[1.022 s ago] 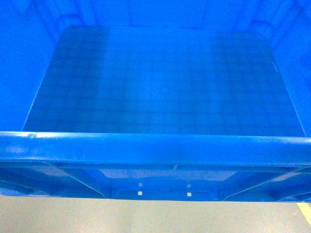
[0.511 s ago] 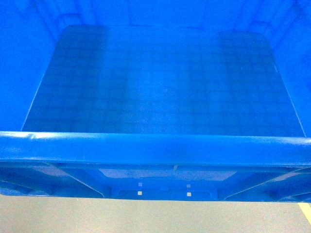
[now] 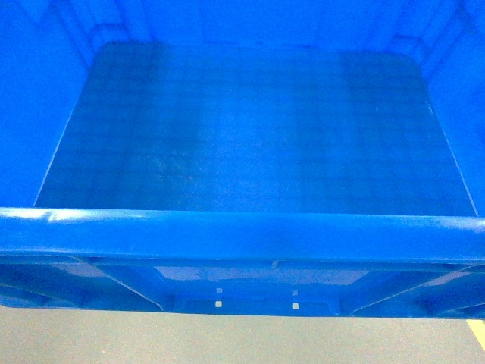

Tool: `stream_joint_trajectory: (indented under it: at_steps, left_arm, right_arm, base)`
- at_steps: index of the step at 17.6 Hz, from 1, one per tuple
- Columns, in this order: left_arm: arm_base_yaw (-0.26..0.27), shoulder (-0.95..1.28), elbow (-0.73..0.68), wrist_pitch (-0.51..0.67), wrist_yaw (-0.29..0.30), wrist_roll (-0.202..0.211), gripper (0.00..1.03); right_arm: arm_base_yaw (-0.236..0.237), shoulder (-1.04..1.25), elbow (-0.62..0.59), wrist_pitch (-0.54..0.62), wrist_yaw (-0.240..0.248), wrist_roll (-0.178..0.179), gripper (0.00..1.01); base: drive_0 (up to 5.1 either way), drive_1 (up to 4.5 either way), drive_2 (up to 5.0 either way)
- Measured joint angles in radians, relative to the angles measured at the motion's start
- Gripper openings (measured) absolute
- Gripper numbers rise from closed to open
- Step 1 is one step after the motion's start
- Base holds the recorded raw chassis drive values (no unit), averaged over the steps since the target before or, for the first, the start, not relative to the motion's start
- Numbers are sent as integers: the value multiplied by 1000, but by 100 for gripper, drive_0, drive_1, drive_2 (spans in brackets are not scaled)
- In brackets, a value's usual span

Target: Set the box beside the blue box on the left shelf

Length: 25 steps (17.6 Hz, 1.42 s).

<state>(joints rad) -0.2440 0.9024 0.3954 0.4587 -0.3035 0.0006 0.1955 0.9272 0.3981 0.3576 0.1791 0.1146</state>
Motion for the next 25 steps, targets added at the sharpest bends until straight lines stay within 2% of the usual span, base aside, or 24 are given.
stream_joint_trajectory:
  at_steps: [25]
  left_arm:
    - [0,0,-2,4,0,0,18]
  right_arm:
    - [0,0,-1,3,0,0,9]
  base:
    - [10,429,-410]
